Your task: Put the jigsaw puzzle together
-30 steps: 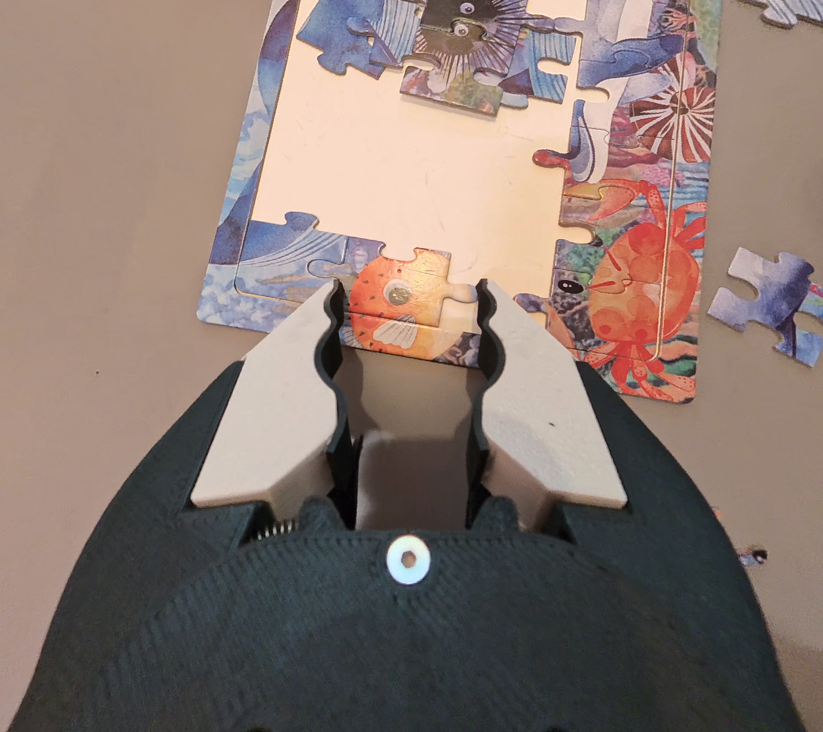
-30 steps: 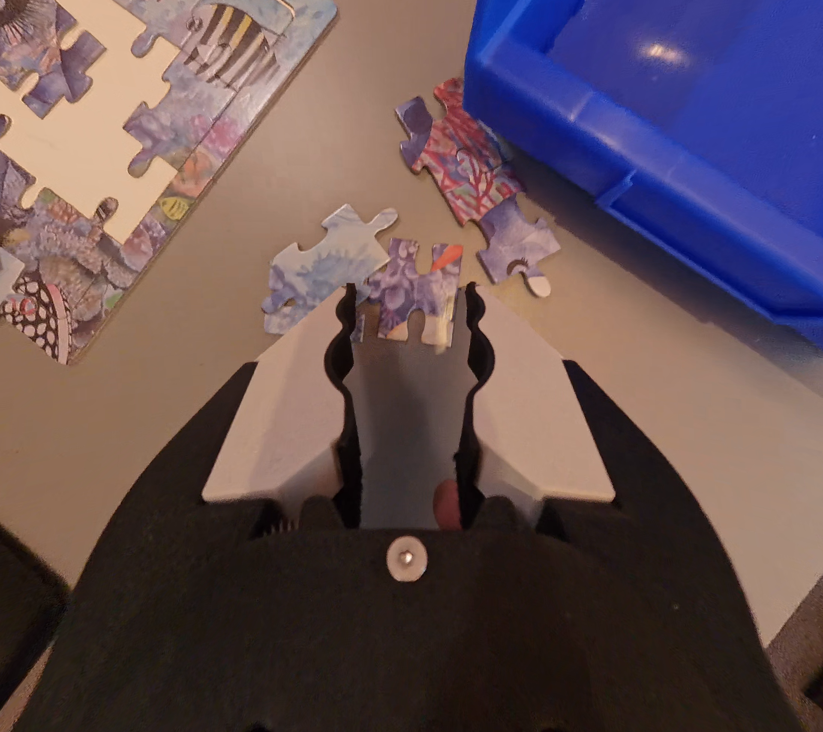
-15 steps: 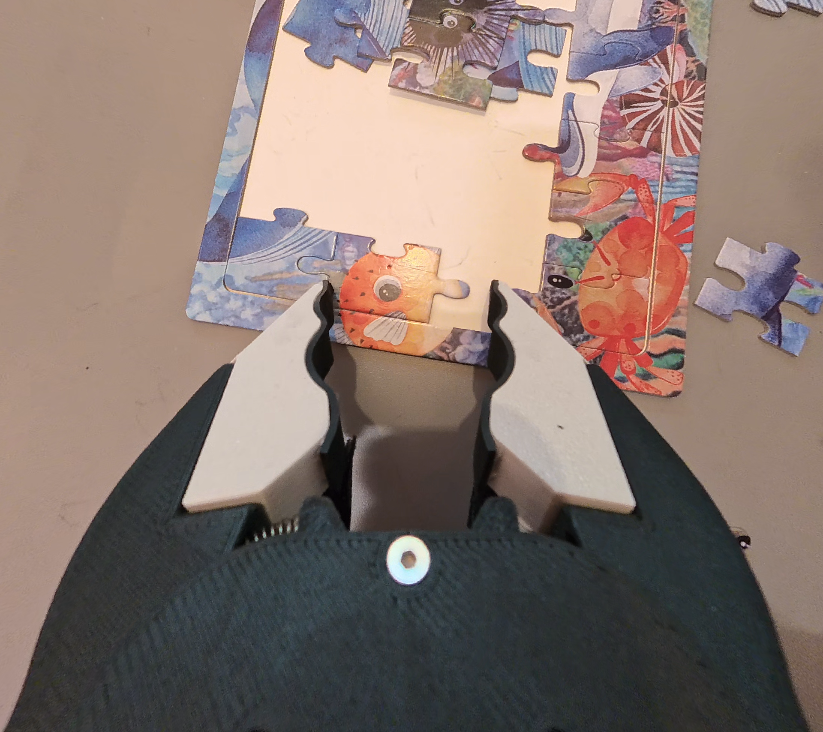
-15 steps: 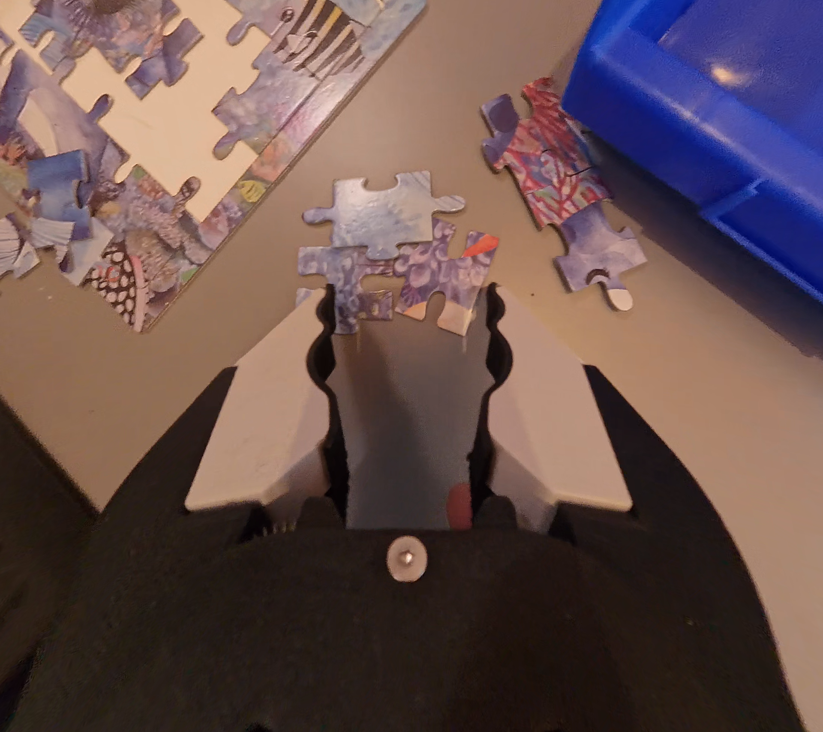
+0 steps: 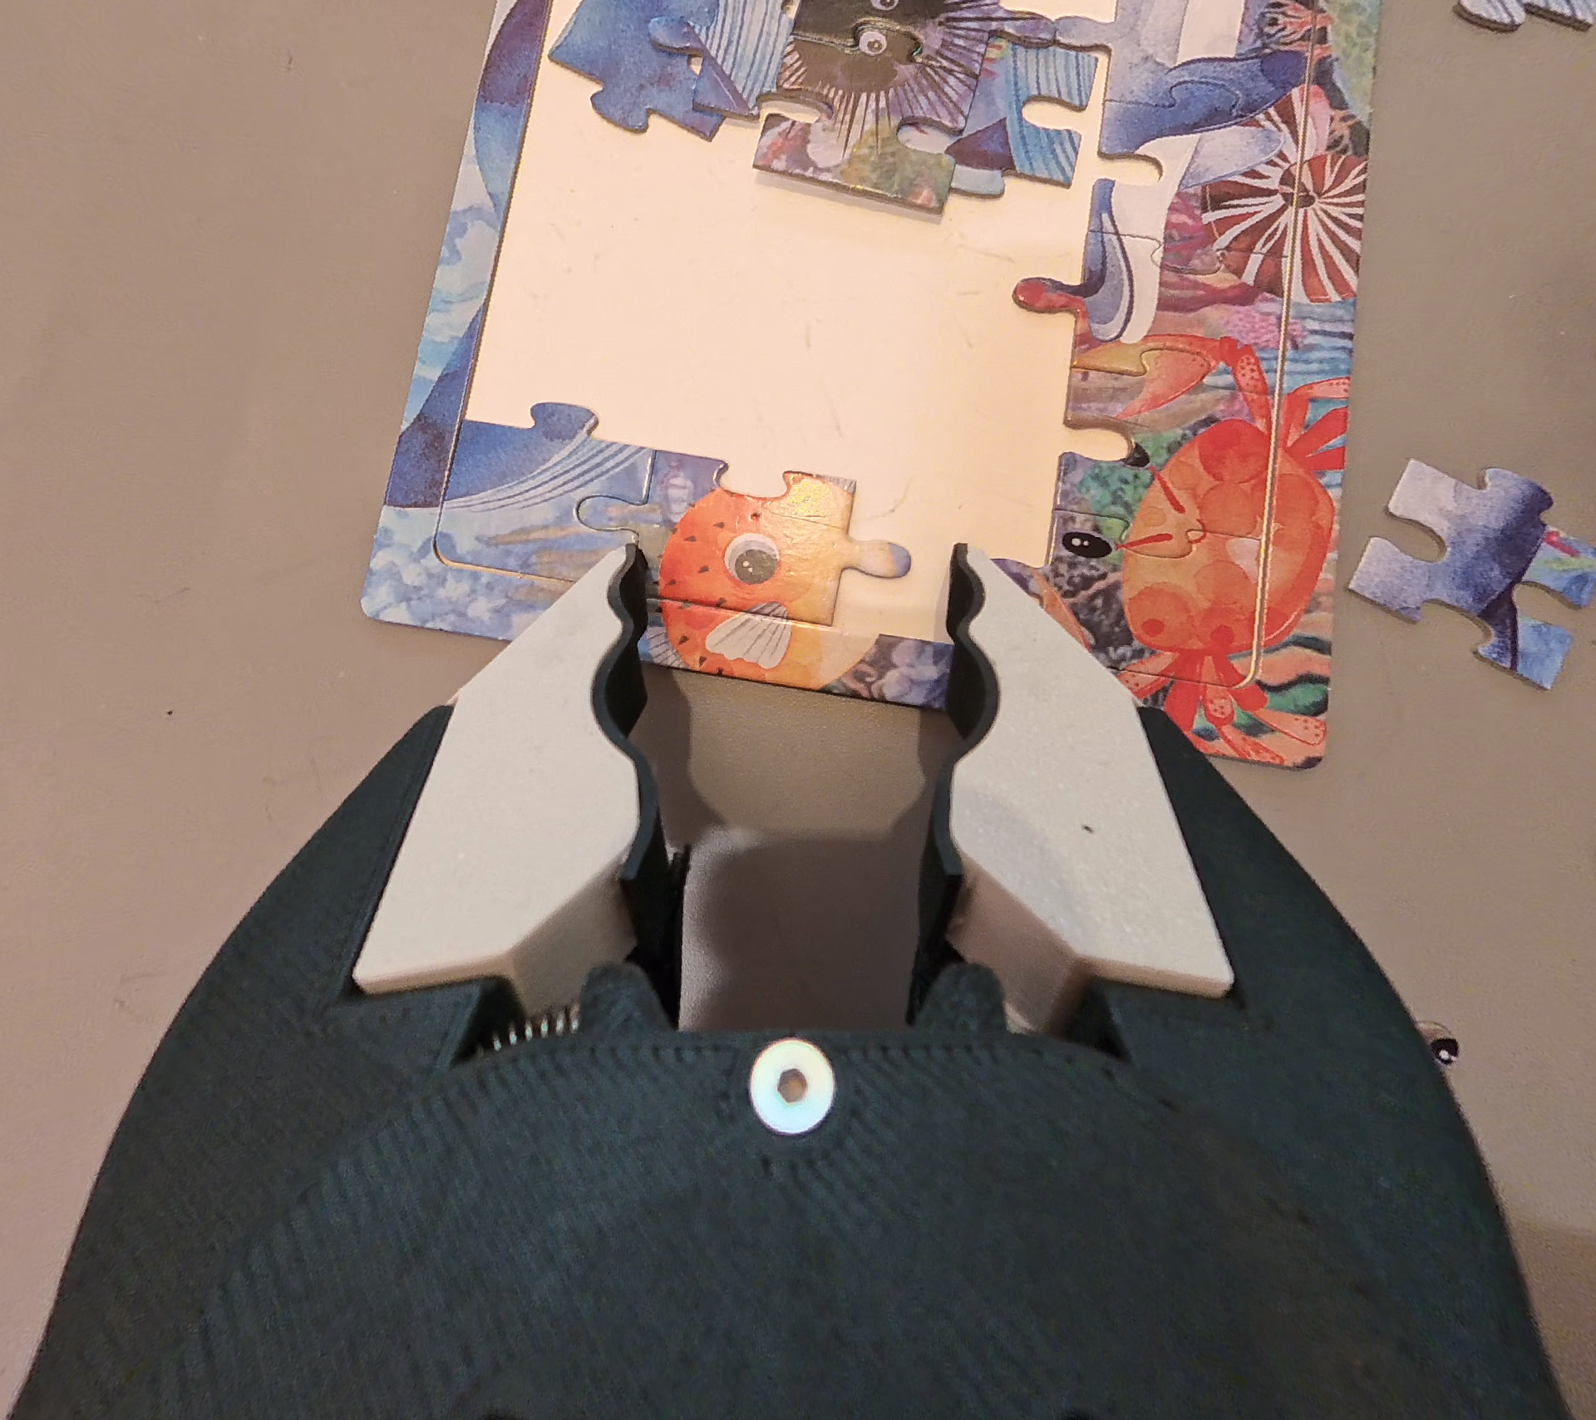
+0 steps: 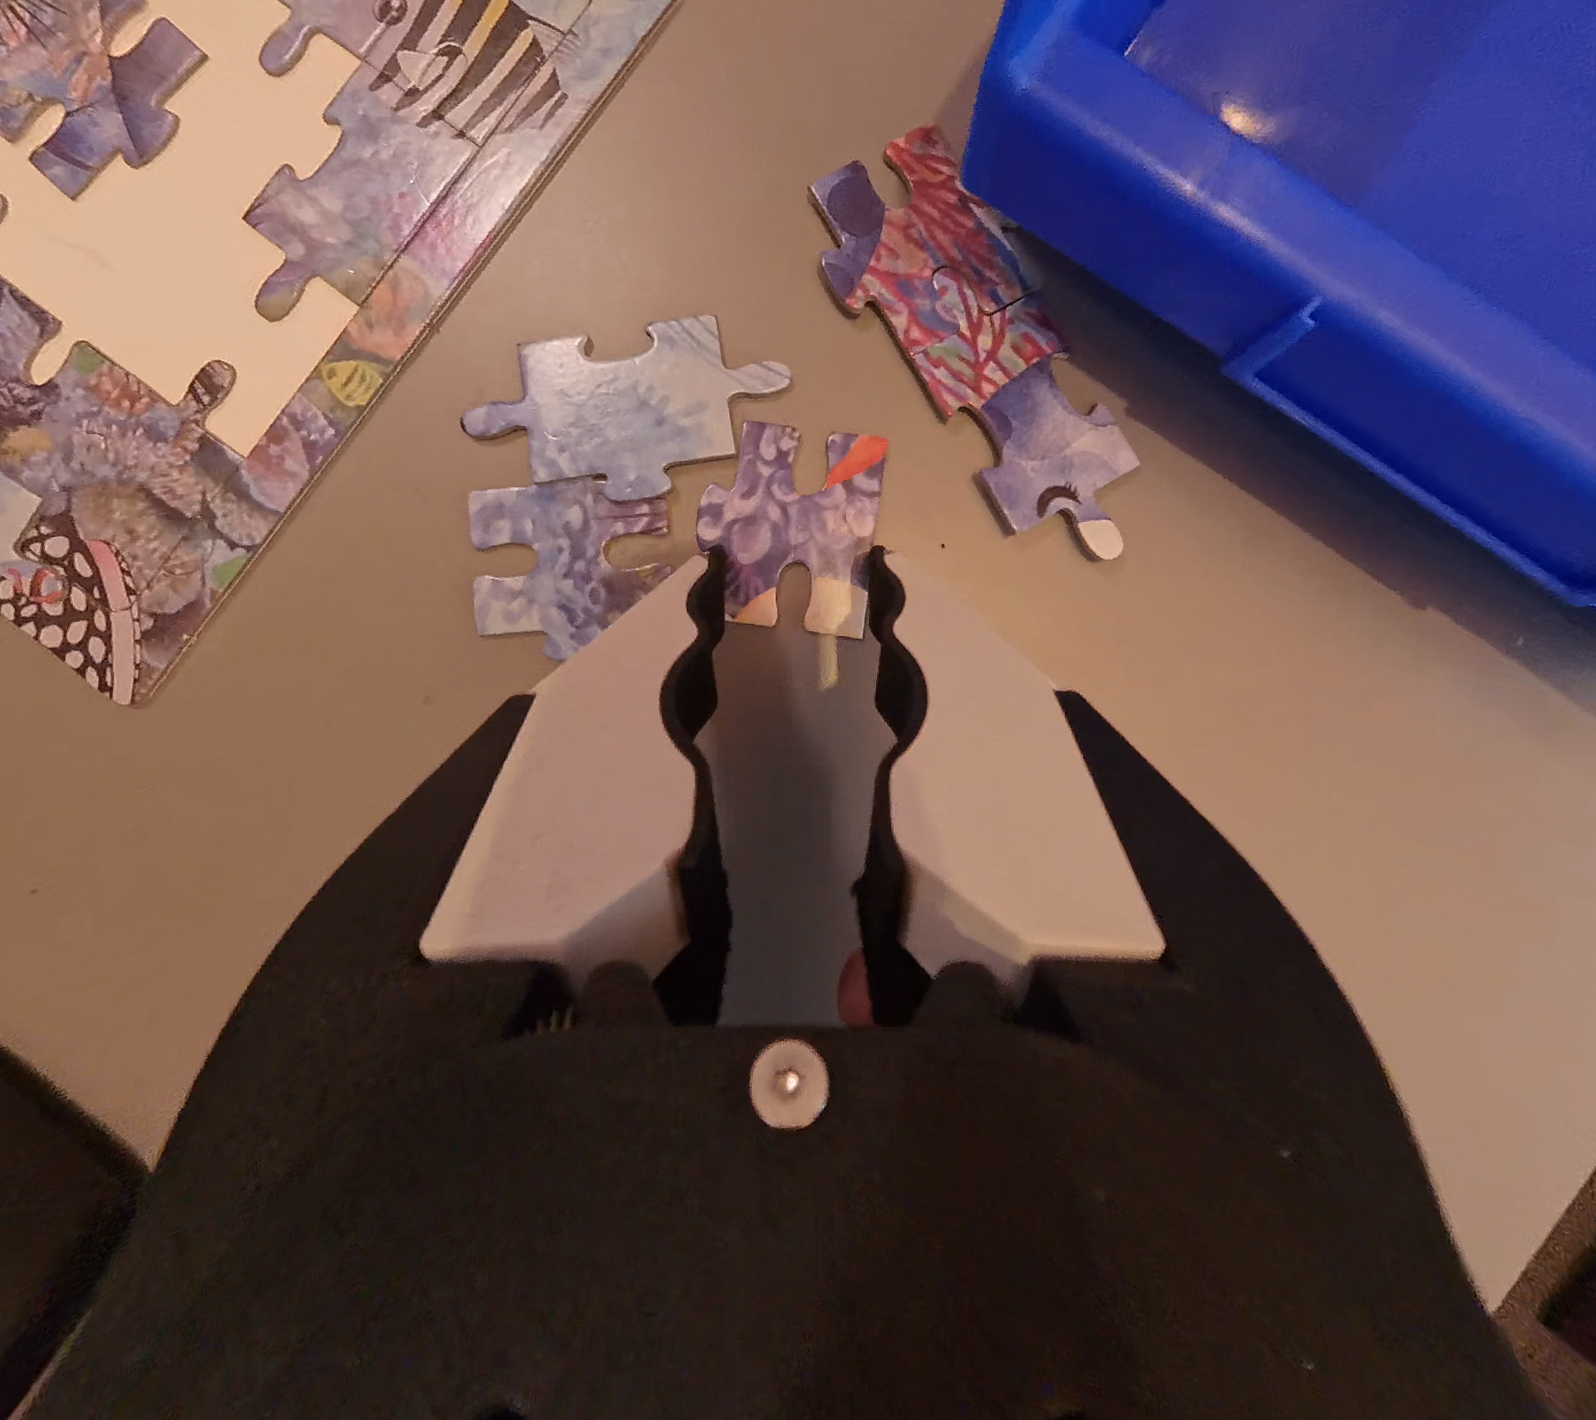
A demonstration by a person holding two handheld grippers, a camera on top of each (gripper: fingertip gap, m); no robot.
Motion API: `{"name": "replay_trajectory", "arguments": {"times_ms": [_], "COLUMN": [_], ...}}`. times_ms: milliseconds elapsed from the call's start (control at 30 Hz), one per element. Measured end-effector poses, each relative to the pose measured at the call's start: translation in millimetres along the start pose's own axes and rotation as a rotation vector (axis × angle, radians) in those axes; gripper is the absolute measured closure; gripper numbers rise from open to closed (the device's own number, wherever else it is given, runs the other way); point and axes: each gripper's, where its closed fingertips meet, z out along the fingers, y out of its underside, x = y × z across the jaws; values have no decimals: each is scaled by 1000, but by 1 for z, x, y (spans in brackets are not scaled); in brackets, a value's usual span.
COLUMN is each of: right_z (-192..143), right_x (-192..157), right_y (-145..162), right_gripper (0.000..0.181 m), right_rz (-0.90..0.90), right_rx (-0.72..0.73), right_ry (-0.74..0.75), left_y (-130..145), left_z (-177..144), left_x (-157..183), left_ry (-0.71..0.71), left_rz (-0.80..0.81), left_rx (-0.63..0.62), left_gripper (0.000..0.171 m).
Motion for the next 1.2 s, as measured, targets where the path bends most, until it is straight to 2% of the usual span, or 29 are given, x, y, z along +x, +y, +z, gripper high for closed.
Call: {"name": "replay_trajectory", "arguments": {"times_ms": [233, 433, 667, 867, 1000, 1100, 1200], "right_z": [-16, -41, -54, -37, -21, -9, 2], "right_x": [7, -10, -84, -171, -215, -235, -248], "right_y": [6, -19, -75, -123, -146, -159, -169], "right_gripper": [150, 150, 150, 150, 150, 150, 150], "right_rz": [-145, -404, -786, -1139, -1290, -1385, -1460], "right_rx": [-6, 64, 158, 213, 236, 252, 251], "right_ry": [70, 178, 186, 106, 20, -11, -8], "left_y": [0, -1, -48, -95, -95, -89, -86], "left_z": [-1, -8, -27, -40, -56, -70, -71], "left_x": [-1, -8, -8, 17, 9, 12, 20], "left_ry": [0, -21, -37, 81, 82, 184, 233], "left_rz": [9, -8, -57, -95, -123, -183, -174], "left_rx": [-1, 14, 205, 397, 435, 461, 455], "left_gripper": [102, 97, 108, 121, 128, 129, 128]}}
